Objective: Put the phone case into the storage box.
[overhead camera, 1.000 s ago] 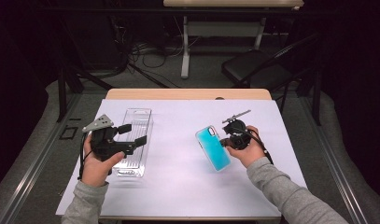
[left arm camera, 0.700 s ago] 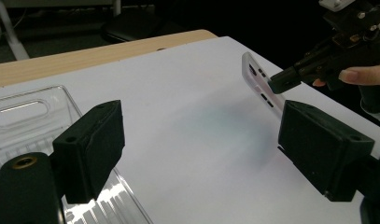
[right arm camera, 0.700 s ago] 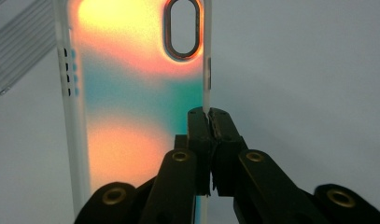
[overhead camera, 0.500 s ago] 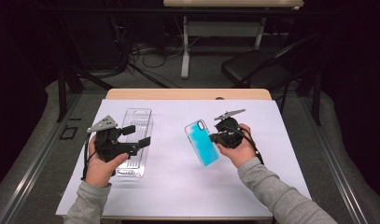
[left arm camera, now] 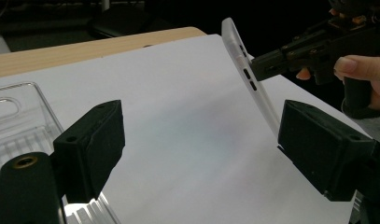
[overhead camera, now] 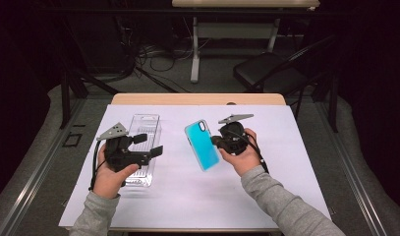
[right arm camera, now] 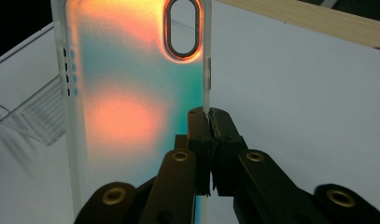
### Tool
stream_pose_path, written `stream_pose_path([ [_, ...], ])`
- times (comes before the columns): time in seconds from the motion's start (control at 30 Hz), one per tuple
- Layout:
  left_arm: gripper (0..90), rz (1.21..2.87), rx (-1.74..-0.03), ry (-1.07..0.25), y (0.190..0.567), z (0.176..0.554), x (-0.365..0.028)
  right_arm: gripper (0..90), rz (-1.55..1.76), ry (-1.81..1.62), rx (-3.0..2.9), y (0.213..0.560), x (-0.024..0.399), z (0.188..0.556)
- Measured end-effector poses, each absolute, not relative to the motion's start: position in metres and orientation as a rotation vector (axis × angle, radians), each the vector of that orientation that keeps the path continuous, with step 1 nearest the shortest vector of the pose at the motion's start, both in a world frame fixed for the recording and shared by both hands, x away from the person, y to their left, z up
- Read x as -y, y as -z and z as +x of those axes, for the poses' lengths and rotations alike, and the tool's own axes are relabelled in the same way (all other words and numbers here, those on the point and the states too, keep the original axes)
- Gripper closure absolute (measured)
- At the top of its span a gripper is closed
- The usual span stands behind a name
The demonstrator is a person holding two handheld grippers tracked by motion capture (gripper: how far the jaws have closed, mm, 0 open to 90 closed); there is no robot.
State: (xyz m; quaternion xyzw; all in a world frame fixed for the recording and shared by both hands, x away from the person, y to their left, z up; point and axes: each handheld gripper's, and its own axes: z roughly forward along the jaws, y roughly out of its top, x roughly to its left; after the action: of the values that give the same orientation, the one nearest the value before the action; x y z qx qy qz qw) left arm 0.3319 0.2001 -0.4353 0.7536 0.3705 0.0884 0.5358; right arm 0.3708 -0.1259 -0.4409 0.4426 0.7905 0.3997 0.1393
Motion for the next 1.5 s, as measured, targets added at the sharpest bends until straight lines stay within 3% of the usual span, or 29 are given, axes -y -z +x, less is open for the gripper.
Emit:
stream_pose_path([
  [1.5, 33.5, 1.736, -0.884, -0.101, 0.448, 0.331, -0.182, 88.3, 1.235, -1.396, -2.112, 0.433, 0.094, 0.367],
])
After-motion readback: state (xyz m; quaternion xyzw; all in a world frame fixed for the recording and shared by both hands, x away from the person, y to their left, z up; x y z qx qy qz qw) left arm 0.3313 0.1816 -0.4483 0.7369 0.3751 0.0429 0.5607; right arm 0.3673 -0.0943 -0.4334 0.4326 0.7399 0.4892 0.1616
